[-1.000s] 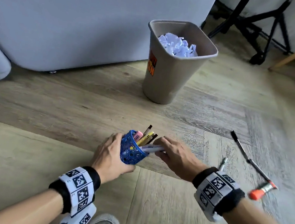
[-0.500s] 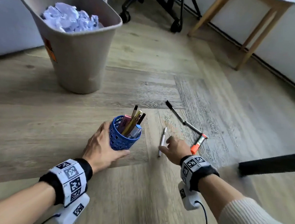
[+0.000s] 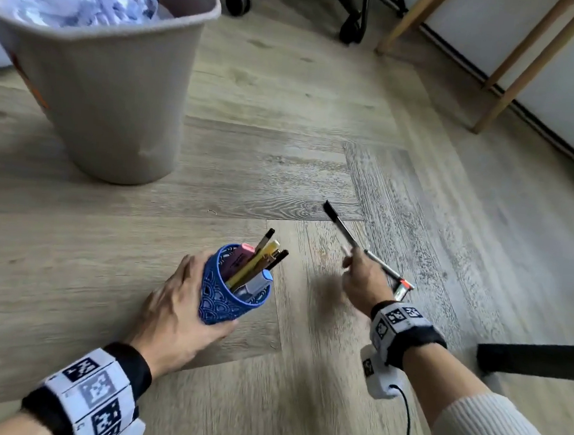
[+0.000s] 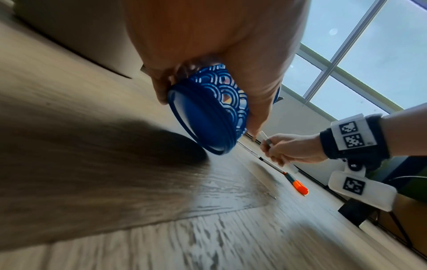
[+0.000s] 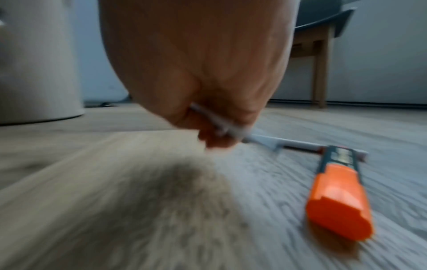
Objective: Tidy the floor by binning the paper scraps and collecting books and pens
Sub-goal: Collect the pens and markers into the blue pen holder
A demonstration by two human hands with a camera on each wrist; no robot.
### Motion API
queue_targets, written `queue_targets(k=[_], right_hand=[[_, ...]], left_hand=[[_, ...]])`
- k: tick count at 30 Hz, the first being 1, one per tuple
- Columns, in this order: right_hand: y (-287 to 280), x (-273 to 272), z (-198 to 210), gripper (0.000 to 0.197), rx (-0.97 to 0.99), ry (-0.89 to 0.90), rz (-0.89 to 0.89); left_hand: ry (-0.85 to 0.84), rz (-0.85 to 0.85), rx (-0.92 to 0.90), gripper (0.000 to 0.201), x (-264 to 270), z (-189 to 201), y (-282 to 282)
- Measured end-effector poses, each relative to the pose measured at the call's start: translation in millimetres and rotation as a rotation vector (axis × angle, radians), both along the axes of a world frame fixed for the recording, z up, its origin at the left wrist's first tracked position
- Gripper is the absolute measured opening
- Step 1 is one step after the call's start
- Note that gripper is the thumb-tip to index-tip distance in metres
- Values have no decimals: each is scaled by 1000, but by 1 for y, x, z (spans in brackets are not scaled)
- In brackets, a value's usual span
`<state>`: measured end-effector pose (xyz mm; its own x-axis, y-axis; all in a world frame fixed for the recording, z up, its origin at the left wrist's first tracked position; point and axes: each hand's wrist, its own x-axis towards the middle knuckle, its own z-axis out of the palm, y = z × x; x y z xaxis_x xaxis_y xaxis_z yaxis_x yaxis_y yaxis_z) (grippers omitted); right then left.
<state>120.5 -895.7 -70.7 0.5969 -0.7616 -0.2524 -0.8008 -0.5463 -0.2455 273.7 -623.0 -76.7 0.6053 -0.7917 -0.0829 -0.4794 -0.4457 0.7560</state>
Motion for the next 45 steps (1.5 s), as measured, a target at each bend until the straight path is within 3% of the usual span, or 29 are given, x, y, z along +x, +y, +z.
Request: queue_targets(k=[2, 6, 9, 13, 17, 19, 22, 25, 30, 34, 37, 39, 42, 45], right_hand=[[-25, -9, 1, 7, -60, -48, -257], [-60, -21, -4, 39, 11, 43, -715], [-71, -24, -12, 47, -22, 122, -790], [-70, -27, -26, 33, -9, 202, -792], [-63, -30, -23, 63, -4, 35, -958], [-59, -26, -18, 56, -16, -32, -902], [-52, -11, -12, 31, 4, -221, -720], [-44, 15, -12, 30, 53, -341, -539], [-28, 48, -32, 51, 55, -210, -427], [-11, 50, -44, 46, -52, -157, -340], [-8, 40, -41, 32, -11, -188, -232], [-2, 32, -28, 20, 96, -337, -208], [22, 23, 10, 18, 177, -572, -113], [57, 14, 58, 19, 42, -613, 227]], left_hand=[[10, 0, 3, 93, 2, 0, 0], [2, -54, 29, 95, 4, -1, 3], [-5, -42, 48, 96, 4, 1, 2], [-18, -18, 80, 97, 3, 3, 0], [-22, -37, 88, 97, 1, 6, -2], [-22, -47, 103, 98, 2, 6, -1], [-14, -39, 108, 98, 3, 6, -1], [-21, -50, 115, 99, 2, 5, -2], [-34, -48, 116, 97, 2, 8, -3], [-68, -47, 118, 93, 1, 9, -4], [-65, -47, 119, 94, 2, 8, -3], [-62, -35, 117, 94, 1, 9, -4], [-83, -34, 129, 94, -2, 10, -6], [-82, -55, 160, 94, -1, 11, -8]])
